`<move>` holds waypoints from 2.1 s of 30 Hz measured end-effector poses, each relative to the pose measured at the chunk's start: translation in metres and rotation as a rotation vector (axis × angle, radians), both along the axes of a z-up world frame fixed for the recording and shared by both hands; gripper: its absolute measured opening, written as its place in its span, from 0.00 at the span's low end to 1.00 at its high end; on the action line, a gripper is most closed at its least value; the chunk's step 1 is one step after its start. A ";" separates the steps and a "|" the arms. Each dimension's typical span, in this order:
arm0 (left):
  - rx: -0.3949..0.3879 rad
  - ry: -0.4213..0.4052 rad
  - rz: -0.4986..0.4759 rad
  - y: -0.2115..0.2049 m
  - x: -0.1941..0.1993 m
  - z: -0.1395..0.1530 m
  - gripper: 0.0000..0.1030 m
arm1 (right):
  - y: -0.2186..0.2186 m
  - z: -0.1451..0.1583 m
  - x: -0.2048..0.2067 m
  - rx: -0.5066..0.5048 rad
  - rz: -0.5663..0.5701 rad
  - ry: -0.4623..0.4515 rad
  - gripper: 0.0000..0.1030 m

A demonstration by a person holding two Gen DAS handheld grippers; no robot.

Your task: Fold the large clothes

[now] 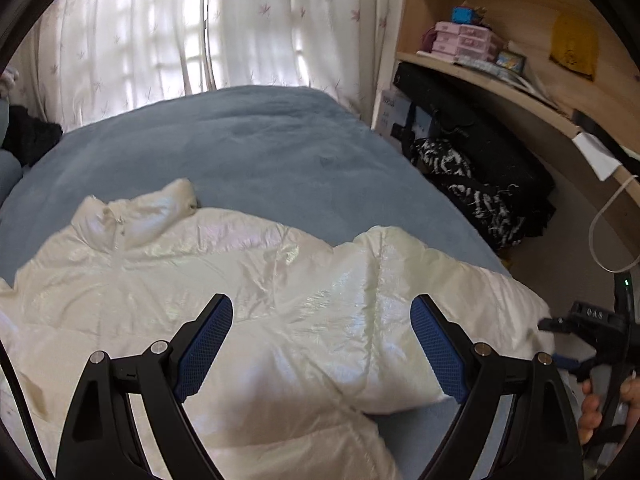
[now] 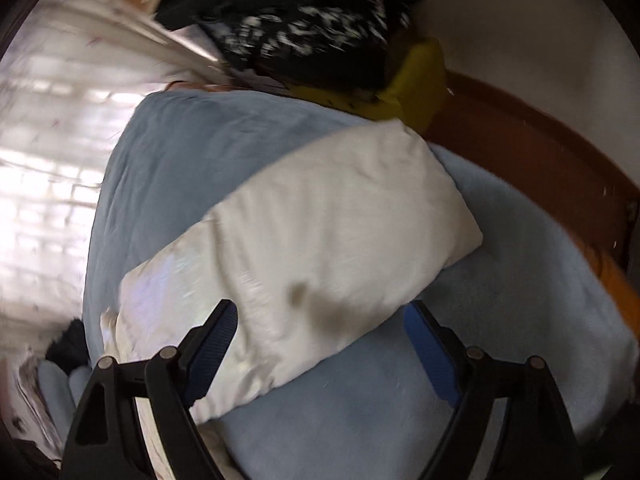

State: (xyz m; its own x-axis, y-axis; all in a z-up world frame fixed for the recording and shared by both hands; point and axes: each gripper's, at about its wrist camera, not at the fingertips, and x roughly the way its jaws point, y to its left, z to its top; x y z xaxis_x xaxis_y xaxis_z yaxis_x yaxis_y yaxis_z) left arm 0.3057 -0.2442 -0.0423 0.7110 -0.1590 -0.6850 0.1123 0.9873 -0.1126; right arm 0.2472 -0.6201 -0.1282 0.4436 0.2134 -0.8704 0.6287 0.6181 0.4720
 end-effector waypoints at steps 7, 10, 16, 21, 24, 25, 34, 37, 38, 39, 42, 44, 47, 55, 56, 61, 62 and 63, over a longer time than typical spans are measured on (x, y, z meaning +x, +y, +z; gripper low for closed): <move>0.000 0.159 -0.002 -0.013 0.027 -0.047 0.86 | -0.012 -0.027 0.001 0.028 -0.101 -0.023 0.73; -0.023 0.176 0.002 -0.008 0.029 -0.052 0.53 | -0.011 -0.026 0.004 -0.007 -0.102 -0.037 0.48; -0.054 0.167 0.034 0.013 0.028 -0.038 0.24 | 0.010 0.015 0.011 -0.158 -0.044 -0.137 0.11; -0.017 0.088 0.018 0.036 0.015 -0.002 0.24 | 0.069 0.095 0.011 -0.338 0.096 -0.348 0.09; 0.002 0.069 0.033 0.062 0.004 0.016 0.24 | 0.124 0.144 0.010 -0.388 0.235 -0.475 0.09; 0.003 0.069 0.037 0.073 0.000 0.020 0.24 | 0.147 0.158 0.007 -0.401 0.290 -0.515 0.09; -0.065 0.081 0.100 0.197 -0.042 0.029 0.22 | 0.341 0.157 -0.003 -0.399 0.749 -0.609 0.11; -0.081 0.109 0.089 0.222 -0.054 0.015 0.22 | 0.388 0.115 0.000 -0.439 0.856 -0.537 0.12; -0.078 0.115 0.088 0.229 -0.058 0.009 0.22 | 0.403 0.094 0.001 -0.467 0.896 -0.498 0.12; -0.078 0.125 0.086 0.234 -0.061 0.003 0.22 | 0.415 0.078 0.001 -0.489 0.923 -0.464 0.12; -0.134 0.183 0.059 0.251 -0.068 -0.018 0.30 | 0.443 0.037 -0.003 -0.531 1.005 -0.355 0.14; -0.211 0.222 0.036 0.258 -0.070 -0.032 0.35 | 0.453 0.017 -0.005 -0.583 1.051 -0.287 0.16; -0.299 0.236 0.018 0.265 -0.074 -0.043 0.45 | 0.455 0.016 -0.017 -0.648 1.080 -0.315 0.32; -0.455 0.259 -0.014 0.279 -0.071 -0.056 0.55 | 0.481 0.041 -0.071 -0.813 1.088 -0.467 0.75; -0.466 0.270 -0.016 0.279 -0.070 -0.059 0.55 | 0.476 0.046 -0.074 -0.798 1.062 -0.478 0.75; -0.544 0.348 -0.038 0.272 -0.065 -0.081 0.55 | 0.450 0.054 -0.084 -0.680 0.925 -0.511 0.75; -0.560 0.364 -0.043 0.269 -0.065 -0.085 0.55 | 0.444 0.055 -0.086 -0.652 0.894 -0.515 0.75; -0.571 0.377 -0.047 0.265 -0.063 -0.089 0.55 | 0.440 0.056 -0.088 -0.633 0.875 -0.516 0.75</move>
